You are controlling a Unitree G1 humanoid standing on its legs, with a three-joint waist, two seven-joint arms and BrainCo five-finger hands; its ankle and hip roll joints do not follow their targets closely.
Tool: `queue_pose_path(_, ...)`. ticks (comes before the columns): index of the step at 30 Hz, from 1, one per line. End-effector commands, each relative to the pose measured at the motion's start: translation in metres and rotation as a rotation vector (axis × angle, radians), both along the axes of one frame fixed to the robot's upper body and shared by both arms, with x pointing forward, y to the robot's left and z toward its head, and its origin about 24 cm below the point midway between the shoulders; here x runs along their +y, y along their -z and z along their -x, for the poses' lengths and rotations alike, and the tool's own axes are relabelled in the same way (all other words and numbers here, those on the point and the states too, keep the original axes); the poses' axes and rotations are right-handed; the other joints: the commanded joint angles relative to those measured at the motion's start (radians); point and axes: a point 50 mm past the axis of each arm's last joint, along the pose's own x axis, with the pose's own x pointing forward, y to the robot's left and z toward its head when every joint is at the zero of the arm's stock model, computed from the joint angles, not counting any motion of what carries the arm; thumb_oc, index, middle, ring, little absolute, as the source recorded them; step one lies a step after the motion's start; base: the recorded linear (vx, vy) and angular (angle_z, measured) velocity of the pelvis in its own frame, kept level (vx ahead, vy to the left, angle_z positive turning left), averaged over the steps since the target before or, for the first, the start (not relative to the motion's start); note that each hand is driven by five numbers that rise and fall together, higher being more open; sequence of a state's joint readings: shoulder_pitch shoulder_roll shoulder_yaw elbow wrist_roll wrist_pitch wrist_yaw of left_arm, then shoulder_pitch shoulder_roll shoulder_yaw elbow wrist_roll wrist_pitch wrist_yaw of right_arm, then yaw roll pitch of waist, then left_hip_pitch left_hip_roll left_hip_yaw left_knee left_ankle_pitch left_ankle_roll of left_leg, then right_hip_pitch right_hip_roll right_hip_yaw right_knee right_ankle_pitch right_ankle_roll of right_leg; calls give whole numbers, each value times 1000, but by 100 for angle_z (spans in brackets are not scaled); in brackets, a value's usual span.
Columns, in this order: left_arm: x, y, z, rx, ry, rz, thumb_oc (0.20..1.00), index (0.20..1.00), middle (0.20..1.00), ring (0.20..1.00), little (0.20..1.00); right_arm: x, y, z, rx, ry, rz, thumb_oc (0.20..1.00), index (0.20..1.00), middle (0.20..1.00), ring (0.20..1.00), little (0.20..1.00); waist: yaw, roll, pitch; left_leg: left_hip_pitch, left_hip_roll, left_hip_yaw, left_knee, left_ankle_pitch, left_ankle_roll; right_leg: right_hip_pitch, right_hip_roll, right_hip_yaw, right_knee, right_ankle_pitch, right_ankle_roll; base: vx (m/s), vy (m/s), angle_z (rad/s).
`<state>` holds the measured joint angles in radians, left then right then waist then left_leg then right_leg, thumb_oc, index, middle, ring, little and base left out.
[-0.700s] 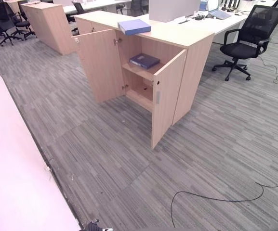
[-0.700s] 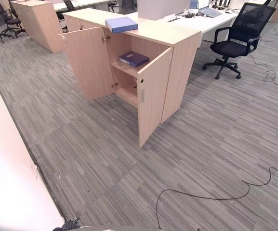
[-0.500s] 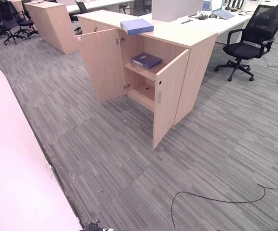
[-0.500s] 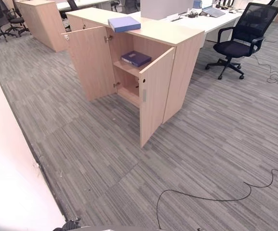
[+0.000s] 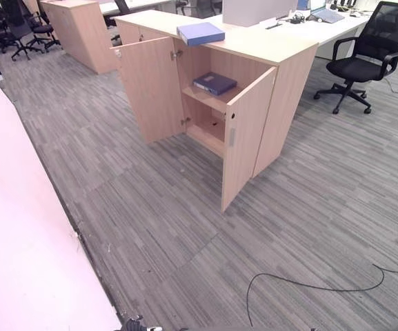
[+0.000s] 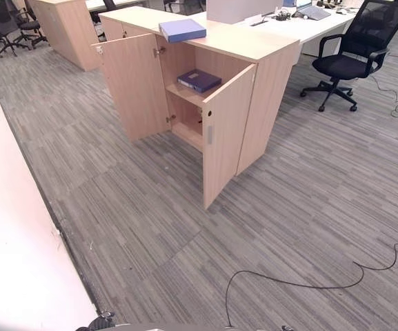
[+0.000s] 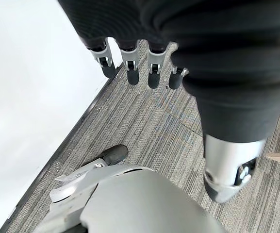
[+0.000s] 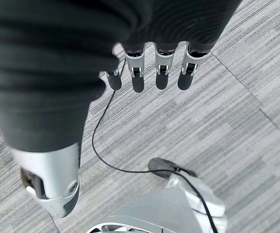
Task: Put the empty folder in the office cabinet
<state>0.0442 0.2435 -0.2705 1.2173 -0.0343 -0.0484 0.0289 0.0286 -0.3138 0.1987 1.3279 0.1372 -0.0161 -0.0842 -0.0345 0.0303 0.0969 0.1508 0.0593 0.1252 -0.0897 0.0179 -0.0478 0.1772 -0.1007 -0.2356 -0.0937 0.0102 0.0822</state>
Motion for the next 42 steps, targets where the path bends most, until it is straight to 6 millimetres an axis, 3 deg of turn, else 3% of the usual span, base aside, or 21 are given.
queue_pose_path(1,9,-6,-23,-59,-32,-22,1000,1000,1000,1000,1000,-1,-3,-18,-28,-37,12,1000,1000,1000,1000,1000,22,-27,33,16,12,25,2,-15,-39,13,-1,-26,6,-43,53,0,0,0)
queue_pose_path(20,15,-9,-31,-83,-46,-31,1000,1000,1000,1000,1000,-8,-6,-21,-41,-31,32,1000,1000,1000,1000,1000,18,-20,59,5,51,-3,34,7,-60,16,44,-22,9,-71,16,1,-59,4)
queue_pose_path(25,14,-12,-41,-115,-39,-20,1000,1000,1000,1000,1000,-14,-9,-27,-69,-10,42,1000,1000,1000,1000,1000,20,-34,100,-117,70,-20,218,-3,-77,7,48,-23,30,-88,-11,-55,-85,9)
queue_pose_path(30,13,-14,-49,-144,-57,-12,1000,1000,1000,1000,1000,-21,-12,-28,-82,36,58,1000,1000,1000,1000,1000,19,-43,132,-277,121,-12,466,118,-99,27,53,-37,54,-120,-44,32,-68,26)
queue_pose_path(33,18,-15,-47,-138,-68,-26,1000,1000,1000,1000,1000,-20,-11,-24,-65,38,55,1000,1000,1000,1000,1000,47,-53,129,-371,149,-11,386,137,-89,69,58,-18,65,-161,-41,283,25,8)
queue_pose_path(35,21,-16,-47,-139,-85,-36,1000,1000,1000,1000,1000,-18,-10,-25,-76,49,52,1000,1000,1000,1000,1000,71,-42,134,-401,184,-53,248,213,-108,105,71,14,78,-199,-30,349,139,7)
queue_pose_path(38,26,-16,-45,-139,-115,-43,1000,1000,1000,1000,1000,-14,-10,-31,-105,64,40,1000,1000,1000,1000,1000,94,-48,142,-433,247,-81,117,243,-132,162,64,64,97,-251,-11,368,172,-36)
queue_pose_path(42,29,-14,-35,-112,-130,-46,1000,1000,1000,1000,1000,-10,-8,-30,-104,57,21,1000,1000,1000,1000,1000,103,-47,121,-404,290,-71,93,261,-150,199,57,99,94,-274,6,256,167,-37)
